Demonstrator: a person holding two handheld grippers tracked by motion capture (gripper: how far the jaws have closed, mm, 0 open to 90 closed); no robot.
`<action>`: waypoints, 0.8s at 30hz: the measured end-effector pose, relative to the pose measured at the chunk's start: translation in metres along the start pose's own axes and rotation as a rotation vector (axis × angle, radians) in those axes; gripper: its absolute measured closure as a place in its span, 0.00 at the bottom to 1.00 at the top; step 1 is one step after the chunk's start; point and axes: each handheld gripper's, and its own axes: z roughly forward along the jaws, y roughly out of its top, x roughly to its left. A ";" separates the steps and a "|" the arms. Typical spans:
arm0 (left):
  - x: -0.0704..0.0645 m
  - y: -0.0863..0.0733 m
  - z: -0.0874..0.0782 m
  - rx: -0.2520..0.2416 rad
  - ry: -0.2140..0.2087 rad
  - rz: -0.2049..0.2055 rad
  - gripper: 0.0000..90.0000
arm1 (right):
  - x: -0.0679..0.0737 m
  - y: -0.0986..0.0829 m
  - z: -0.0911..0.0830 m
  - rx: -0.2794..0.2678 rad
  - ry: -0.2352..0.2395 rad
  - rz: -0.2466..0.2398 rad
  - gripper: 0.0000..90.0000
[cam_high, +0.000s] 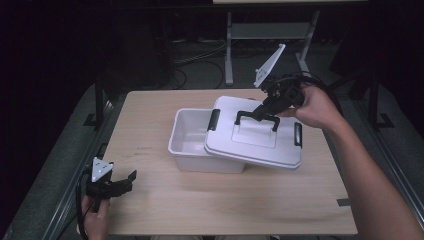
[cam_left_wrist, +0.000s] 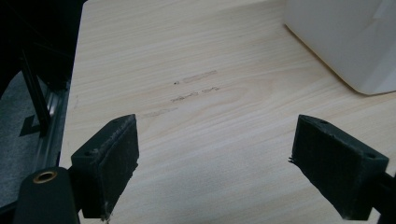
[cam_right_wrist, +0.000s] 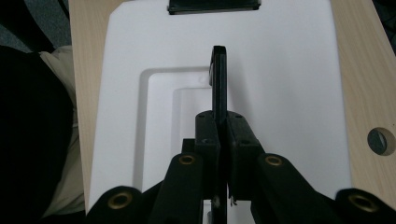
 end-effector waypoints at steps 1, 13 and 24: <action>0.000 0.000 0.000 -0.002 0.000 0.000 0.16 | 0.000 0.002 0.000 0.002 0.001 0.001 0.94; 0.001 0.000 0.002 -0.001 -0.001 0.001 0.16 | -0.006 0.025 0.012 -0.002 0.015 -0.025 0.94; 0.001 0.000 0.001 0.001 -0.002 0.002 0.16 | -0.010 0.048 0.022 -0.008 0.029 -0.052 0.94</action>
